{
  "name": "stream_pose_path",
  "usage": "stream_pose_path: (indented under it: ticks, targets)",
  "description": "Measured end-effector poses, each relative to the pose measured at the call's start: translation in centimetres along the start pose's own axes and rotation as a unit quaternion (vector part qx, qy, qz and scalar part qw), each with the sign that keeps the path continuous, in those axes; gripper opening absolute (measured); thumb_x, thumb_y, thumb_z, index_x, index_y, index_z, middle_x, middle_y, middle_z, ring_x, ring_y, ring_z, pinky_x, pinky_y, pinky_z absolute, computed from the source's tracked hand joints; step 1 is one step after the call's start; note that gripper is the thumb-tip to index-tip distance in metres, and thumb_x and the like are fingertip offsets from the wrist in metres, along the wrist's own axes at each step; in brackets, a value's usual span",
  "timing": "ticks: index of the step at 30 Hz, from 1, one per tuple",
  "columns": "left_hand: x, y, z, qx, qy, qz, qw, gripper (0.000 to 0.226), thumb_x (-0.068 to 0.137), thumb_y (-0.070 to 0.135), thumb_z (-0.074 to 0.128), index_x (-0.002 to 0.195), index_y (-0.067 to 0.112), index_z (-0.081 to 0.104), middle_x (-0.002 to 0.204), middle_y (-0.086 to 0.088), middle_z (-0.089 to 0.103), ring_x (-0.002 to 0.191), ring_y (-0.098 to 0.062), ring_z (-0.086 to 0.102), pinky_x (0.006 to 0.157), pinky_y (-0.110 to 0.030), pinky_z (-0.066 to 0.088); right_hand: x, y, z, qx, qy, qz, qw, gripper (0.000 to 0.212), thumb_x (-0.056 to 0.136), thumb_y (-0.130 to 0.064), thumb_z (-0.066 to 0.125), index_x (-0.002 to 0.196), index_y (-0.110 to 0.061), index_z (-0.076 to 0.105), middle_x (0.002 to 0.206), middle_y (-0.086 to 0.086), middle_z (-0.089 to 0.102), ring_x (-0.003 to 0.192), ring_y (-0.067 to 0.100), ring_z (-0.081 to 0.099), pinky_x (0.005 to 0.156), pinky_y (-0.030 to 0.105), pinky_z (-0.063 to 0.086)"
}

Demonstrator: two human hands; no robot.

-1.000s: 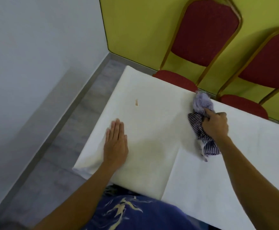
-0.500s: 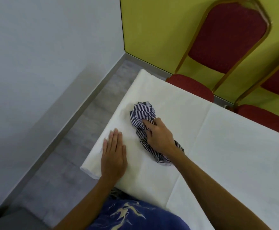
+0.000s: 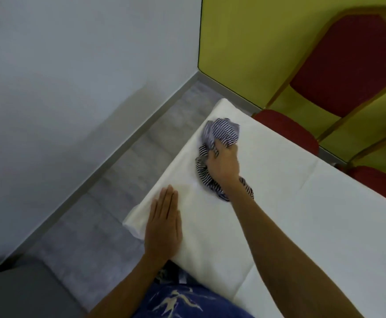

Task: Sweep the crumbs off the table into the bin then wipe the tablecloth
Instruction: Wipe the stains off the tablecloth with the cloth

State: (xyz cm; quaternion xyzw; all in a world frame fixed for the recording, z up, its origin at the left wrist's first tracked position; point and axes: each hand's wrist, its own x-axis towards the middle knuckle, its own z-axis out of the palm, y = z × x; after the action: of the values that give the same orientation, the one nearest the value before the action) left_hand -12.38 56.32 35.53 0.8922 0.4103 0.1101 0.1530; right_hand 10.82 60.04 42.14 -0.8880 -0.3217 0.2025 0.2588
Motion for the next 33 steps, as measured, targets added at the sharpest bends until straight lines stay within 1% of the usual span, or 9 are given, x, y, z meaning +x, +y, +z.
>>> stream_pose_path:
  ticks: [3,7,15,18,21,24,27,30,33]
  targets:
    - [-0.4,-0.5,0.3,-0.009,0.003,0.004,1.0,0.053,0.101,0.021,0.04,0.15,0.001,0.036,0.159,-0.013,0.031,0.15,-0.026,0.027,0.122,-0.044,0.023,-5.5,-2.0,2.4,-0.071,-0.091,-0.126,0.985,0.049,0.099,-0.031,0.048,0.148,-0.022,0.043,0.14,0.019,0.037,0.111,0.038,0.057,0.092,0.044,0.052]
    - [0.0,-0.3,0.2,-0.014,0.004,-0.002,1.0,0.052,0.1,0.021,0.039,0.148,0.001,0.04,0.157,-0.014,0.034,0.148,-0.027,0.031,0.119,-0.045,0.028,-2.4,2.9,-1.6,-0.127,-0.099,-0.196,0.967,0.047,0.095,-0.028,0.051,0.141,-0.036,0.052,0.118,0.011,0.047,0.094,0.035,0.06,0.078,0.044,0.057]
    - [0.2,-0.4,-0.3,0.003,-0.007,-0.003,1.0,0.054,0.103,0.026,0.036,0.152,0.005,0.034,0.161,-0.01,0.028,0.15,-0.024,0.025,0.121,-0.04,0.024,9.6,10.2,-9.6,-0.123,0.084,0.214,0.965,0.043,0.091,-0.02,0.045,0.132,-0.009,0.044,0.137,0.027,0.034,0.114,0.052,0.05,0.097,0.054,0.045]
    - [0.2,-0.4,-0.5,0.004,-0.002,-0.011,1.0,0.054,0.102,0.025,0.038,0.151,0.004,0.035,0.161,-0.01,0.029,0.15,-0.024,0.025,0.12,-0.041,0.025,8.9,6.3,-7.0,-0.142,0.081,0.179,0.97,0.045,0.093,-0.027,0.046,0.134,-0.008,0.045,0.141,0.025,0.034,0.118,0.05,0.05,0.101,0.053,0.043]
    - [0.2,-0.5,-0.3,0.014,-0.002,-0.011,1.0,0.054,0.101,0.024,0.037,0.152,0.004,0.034,0.161,-0.011,0.029,0.151,-0.025,0.024,0.12,-0.043,0.027,6.9,1.4,-3.3,-0.174,-0.023,0.012,0.984,0.046,0.095,-0.028,0.042,0.134,-0.006,0.052,0.142,0.02,0.043,0.127,0.044,0.048,0.106,0.05,0.038]
    - [0.2,-0.8,-0.2,0.012,-0.012,0.0,1.0,0.055,0.102,0.026,0.034,0.152,0.004,0.032,0.161,-0.011,0.028,0.151,-0.025,0.024,0.12,-0.043,0.026,6.4,0.5,-3.3,-0.177,-0.102,-0.077,0.976,0.049,0.095,-0.03,0.046,0.144,-0.026,0.048,0.147,0.017,0.035,0.129,0.037,0.046,0.106,0.048,0.041]
    - [0.7,-0.2,-0.3,0.003,-0.023,0.017,1.0,0.055,0.102,0.026,0.033,0.153,0.004,0.032,0.161,-0.011,0.028,0.15,-0.026,0.026,0.119,-0.042,0.025,10.5,4.5,-7.4,-0.172,-0.069,-0.007,0.983,0.056,0.084,-0.027,0.046,0.139,-0.027,0.054,0.141,0.018,0.047,0.126,0.039,0.049,0.104,0.045,0.043]
    - [0.5,-0.5,-0.6,0.012,-0.027,0.022,0.999,0.055,0.102,0.027,0.034,0.152,0.004,0.034,0.161,-0.011,0.029,0.149,-0.025,0.028,0.119,-0.04,0.025,13.5,7.2,-9.9,-0.125,0.001,0.162,0.979,0.058,0.081,-0.029,0.049,0.134,-0.008,0.054,0.14,0.025,0.048,0.121,0.042,0.052,0.094,0.039,0.042]
    - [0.5,-1.0,-0.9,0.021,-0.033,0.011,0.999,0.055,0.103,0.028,0.034,0.153,0.005,0.032,0.162,-0.01,0.027,0.151,-0.024,0.024,0.12,-0.04,0.025,13.0,3.9,-7.6,-0.119,0.032,0.123,0.985,0.047,0.089,-0.022,0.043,0.125,0.005,0.057,0.132,0.031,0.053,0.119,0.043,0.052,0.088,0.038,0.038]
